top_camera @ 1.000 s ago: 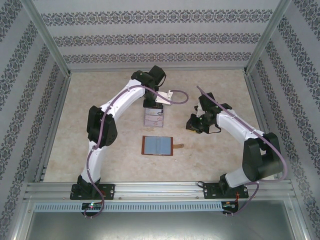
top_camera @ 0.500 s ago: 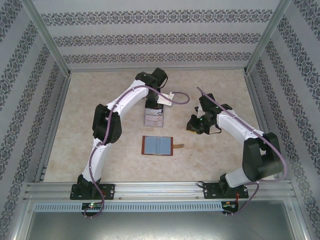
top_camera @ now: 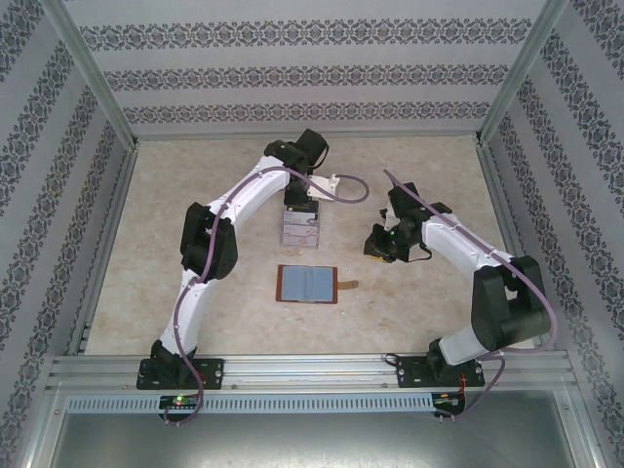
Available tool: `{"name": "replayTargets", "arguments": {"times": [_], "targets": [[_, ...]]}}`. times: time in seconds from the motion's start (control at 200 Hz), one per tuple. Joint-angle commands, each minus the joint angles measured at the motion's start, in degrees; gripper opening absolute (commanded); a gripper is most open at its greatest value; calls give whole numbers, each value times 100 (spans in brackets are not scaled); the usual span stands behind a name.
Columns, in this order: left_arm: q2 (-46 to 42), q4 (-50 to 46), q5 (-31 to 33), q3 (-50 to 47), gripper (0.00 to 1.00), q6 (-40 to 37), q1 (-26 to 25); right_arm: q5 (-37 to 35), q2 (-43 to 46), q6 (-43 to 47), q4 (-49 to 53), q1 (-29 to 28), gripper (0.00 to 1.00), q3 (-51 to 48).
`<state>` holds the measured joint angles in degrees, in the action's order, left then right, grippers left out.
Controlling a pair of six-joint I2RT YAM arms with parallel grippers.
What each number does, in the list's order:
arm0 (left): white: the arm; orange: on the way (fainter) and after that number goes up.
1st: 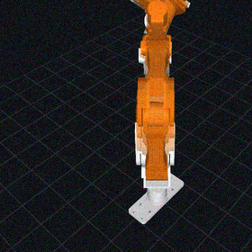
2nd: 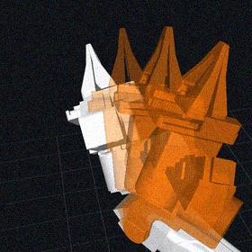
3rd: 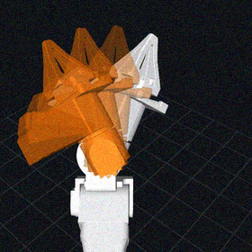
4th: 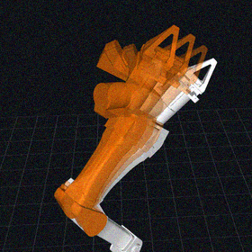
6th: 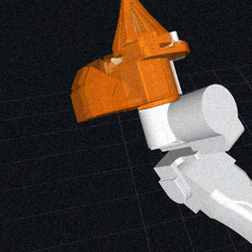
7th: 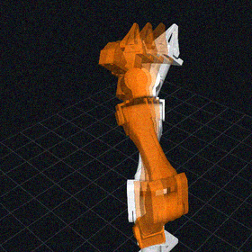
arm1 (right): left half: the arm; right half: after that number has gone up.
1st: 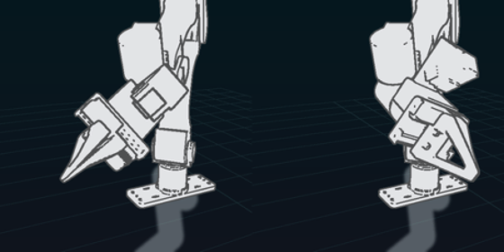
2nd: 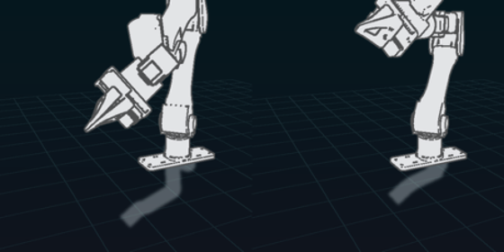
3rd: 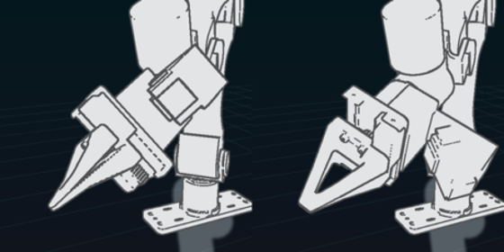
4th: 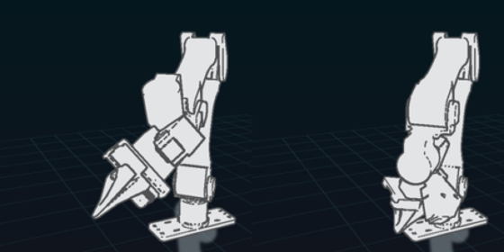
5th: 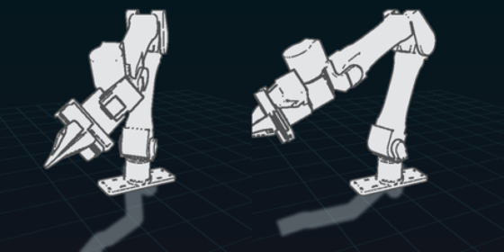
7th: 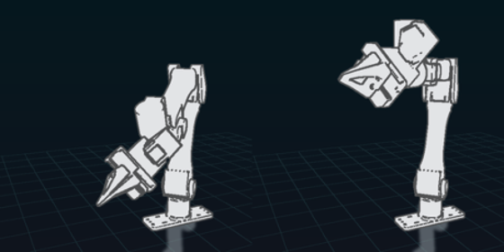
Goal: Take the credit cards out of the card holder
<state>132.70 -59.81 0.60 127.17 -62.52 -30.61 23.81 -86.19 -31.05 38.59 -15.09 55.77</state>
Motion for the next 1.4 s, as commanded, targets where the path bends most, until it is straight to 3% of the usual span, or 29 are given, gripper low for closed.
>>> {"name": "replayTargets", "arguments": {"times": [0.0,0.11,0.145,0.195,0.25,0.34,0.485,0.6,0.919,1.099,1.224,1.394], "targets": [[15,215,174,195,31,170,122,36,-55,135,30,68,18,39],[-136,379,204,69,39,513,202,-136,-97,223,77,88,21,129],[-232,489,219,-62,49,642,234,-309,-110,290,153,92,26,200],[-432,716,230,-361,75,811,270,-607,-137,381,250,88,35,303],[-699,1023,230,-828,83,942,305,-929,-157,486,312,97,42,400],[-1228,1627,230,-1704,100,1195,369,-1277,-239,659,386,116,70,571],[-2016,2470,203,-3027,100,1794,475,-1737,-376,873,406,171,87,812],[-2614,3073,276,-4057,100,2426,595,-2109,-458,1066,302,222,95,925],[-4060,4623,471,-6507,100,5013,1386,-3009,-566,1851,-705,545,97,839],[-4714,5343,634,-7673,100,5913,2124,-3365,-423,2319,-2284,929,95,129],[-5270,6517,656,-8687,100,6159,2620,-2980,-347,2462,-3627,1311,96,-510],[-5606,8291,251,-9837,100,6444,3206,-3027,-145,2473,-5670,1544,96,-1613]]}}
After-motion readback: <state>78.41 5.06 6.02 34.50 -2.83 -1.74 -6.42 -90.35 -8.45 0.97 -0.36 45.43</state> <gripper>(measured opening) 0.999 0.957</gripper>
